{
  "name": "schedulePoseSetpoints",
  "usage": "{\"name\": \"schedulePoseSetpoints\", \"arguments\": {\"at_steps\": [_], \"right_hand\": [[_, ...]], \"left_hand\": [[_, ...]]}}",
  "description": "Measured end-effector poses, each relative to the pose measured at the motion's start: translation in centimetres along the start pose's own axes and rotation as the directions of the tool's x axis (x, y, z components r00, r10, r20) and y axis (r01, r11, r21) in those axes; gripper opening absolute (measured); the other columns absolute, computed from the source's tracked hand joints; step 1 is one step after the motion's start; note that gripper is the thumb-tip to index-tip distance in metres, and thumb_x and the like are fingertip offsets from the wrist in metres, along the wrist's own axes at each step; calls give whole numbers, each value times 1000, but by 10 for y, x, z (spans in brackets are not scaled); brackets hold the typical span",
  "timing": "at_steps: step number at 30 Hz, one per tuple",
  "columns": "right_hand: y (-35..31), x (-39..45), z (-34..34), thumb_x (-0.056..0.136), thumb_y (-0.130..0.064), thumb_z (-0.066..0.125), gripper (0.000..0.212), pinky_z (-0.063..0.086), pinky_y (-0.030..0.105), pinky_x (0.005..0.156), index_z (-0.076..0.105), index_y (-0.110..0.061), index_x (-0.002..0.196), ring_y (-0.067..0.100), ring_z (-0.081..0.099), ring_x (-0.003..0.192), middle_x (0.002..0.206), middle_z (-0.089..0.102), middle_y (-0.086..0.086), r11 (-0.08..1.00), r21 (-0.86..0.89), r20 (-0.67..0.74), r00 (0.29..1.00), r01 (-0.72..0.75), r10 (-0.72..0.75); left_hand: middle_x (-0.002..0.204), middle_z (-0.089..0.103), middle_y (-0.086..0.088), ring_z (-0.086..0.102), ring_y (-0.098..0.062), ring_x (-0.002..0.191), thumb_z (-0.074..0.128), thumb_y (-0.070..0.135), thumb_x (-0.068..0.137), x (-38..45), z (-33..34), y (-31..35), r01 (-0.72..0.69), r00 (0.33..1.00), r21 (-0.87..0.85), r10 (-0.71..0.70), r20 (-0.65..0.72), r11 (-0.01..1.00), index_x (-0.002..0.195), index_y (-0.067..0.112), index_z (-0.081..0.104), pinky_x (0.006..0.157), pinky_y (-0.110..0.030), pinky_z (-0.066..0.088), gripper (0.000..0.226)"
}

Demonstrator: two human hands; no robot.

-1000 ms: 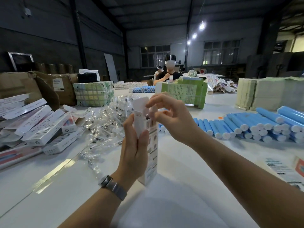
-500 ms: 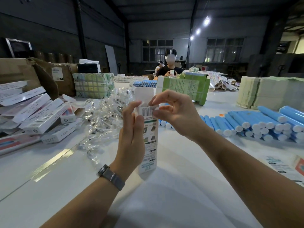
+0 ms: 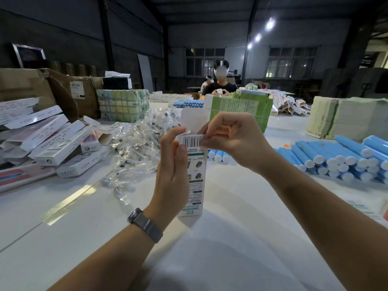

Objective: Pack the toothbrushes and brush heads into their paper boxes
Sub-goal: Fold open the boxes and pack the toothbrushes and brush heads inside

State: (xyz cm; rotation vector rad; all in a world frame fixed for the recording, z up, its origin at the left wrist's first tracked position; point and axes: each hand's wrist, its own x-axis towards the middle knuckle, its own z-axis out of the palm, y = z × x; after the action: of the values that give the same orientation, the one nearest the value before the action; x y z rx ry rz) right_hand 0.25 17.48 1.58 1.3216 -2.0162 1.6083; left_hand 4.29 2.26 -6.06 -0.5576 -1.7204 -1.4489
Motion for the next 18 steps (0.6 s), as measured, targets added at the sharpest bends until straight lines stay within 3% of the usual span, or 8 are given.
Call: {"name": "schedulePoseSetpoints", "arguments": {"at_steps": [2,6,9,13,18], "right_hand": [[-1,0,0,77,15,72,25,59,34,81,64,-9,79,21,72,86,87,72,10,1000,-16,24,1000,12,-12],[1,0,0,79,14,70,26,58,30,80,65,-11,81,17,72,86,87,72,6,1000,0,-6,1000,20,-20],[7,-2,-1,80,14,69,25,59,34,81,65,-11,82,21,71,87,90,72,12,1000,25,-13,1000,6,-5],[8,-2,-2,81,11,69,25,57,32,83,65,-12,90,20,71,93,94,74,5,996,84,-64,998,8,-2],[6,2,0,77,9,75,61,56,30,85,55,-28,121,17,65,107,128,62,-1,998,66,-158,987,-3,13]], "left_hand": [[100,58,0,63,-31,85,32,31,104,-1,1,-1,15,1000,-55,-15,2,998,118,58,43,73,-50,59,32],[102,54,-13,64,-12,83,34,27,104,-1,3,-7,33,999,-118,-30,24,992,124,36,40,73,-29,59,23],[104,53,-21,65,-22,85,36,30,102,1,2,-8,66,996,-76,-62,61,995,123,35,41,74,-33,60,22],[103,56,-21,66,-16,86,38,31,101,4,2,-9,77,994,-48,-73,80,996,125,31,42,75,-33,60,23],[108,60,-19,68,-16,90,38,30,104,4,1,-10,67,995,-26,-64,83,997,125,33,41,76,-34,61,22]]}}
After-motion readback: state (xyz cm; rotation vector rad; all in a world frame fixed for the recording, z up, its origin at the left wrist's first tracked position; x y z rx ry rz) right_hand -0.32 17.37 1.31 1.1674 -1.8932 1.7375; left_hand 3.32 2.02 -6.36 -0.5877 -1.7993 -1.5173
